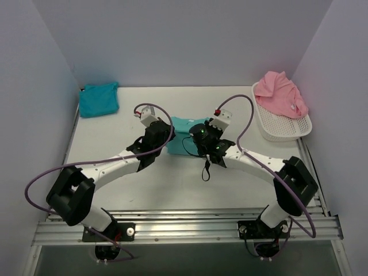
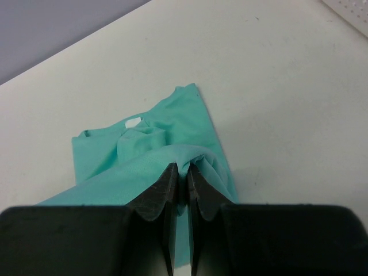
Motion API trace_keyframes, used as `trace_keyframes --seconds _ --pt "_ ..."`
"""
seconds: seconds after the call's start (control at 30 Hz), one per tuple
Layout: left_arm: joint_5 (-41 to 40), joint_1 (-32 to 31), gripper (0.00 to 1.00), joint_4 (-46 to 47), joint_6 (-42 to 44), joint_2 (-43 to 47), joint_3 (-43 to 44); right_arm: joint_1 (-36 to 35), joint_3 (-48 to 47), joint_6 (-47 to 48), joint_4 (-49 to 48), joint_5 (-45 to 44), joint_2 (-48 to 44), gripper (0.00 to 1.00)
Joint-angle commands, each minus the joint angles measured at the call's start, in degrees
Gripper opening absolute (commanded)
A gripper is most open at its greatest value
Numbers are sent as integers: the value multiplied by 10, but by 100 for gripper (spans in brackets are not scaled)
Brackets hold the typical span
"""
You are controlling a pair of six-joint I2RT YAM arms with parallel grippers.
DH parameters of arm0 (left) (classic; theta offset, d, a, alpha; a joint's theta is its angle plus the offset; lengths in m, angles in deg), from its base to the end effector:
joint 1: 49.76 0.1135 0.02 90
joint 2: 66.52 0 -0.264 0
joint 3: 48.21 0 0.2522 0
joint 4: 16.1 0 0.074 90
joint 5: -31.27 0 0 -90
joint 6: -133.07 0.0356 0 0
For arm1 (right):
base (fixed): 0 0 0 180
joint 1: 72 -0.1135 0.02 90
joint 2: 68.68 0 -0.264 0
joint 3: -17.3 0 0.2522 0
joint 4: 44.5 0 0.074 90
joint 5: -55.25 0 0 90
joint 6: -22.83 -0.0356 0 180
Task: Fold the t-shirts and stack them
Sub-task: Fold the tshirt
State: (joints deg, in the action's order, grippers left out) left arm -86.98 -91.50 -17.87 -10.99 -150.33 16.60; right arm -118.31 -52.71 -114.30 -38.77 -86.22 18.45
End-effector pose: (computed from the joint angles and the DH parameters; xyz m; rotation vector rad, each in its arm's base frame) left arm 0.2563 -0.2061 0.2565 -0.5362 1.8681 -0.6576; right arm 0.2525 0.2240 0.2656 0.5680 1.7324 0.2653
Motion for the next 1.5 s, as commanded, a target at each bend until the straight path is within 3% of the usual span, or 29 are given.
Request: trace_keyframes --seconds 0.0,0.4,0.7,0.87,0.97,1.03,1.07,1.1,1.13,1.17,1.2,1.23,1.47 --pt "21 21 12 46 36 -34 60 31 -46 36 -49 15 59 0" --pt "102 106 11 87 73 -229 189 113 -192 55 -83 98 253 0" --pt "274 190 8 140 78 -455 396 186 -312 64 -101 173 384 0" --pt "355 227 9 159 57 -531 493 221 -367 71 -100 191 425 0" --pt "403 246 16 146 60 -581 577 242 -393 64 -105 211 450 0" --pt "435 254 36 141 57 -618 636 252 -408 57 -107 217 469 0" --pt "445 261 52 141 56 -629 653 259 -423 53 -110 220 474 0" --pt "450 263 84 139 55 -645 668 263 -429 50 -115 220 486 5" --pt "457 266 94 143 55 -652 687 265 -435 49 -131 218 491 22" --pt "458 269 94 146 53 -656 694 269 -451 47 -137 216 494 43" --pt "459 270 94 155 51 -660 699 273 -463 45 -139 209 504 87" --pt "464 271 94 160 51 -661 702 274 -475 44 -139 204 508 100" --pt "464 280 94 170 55 -607 676 282 -635 111 -134 142 520 100"
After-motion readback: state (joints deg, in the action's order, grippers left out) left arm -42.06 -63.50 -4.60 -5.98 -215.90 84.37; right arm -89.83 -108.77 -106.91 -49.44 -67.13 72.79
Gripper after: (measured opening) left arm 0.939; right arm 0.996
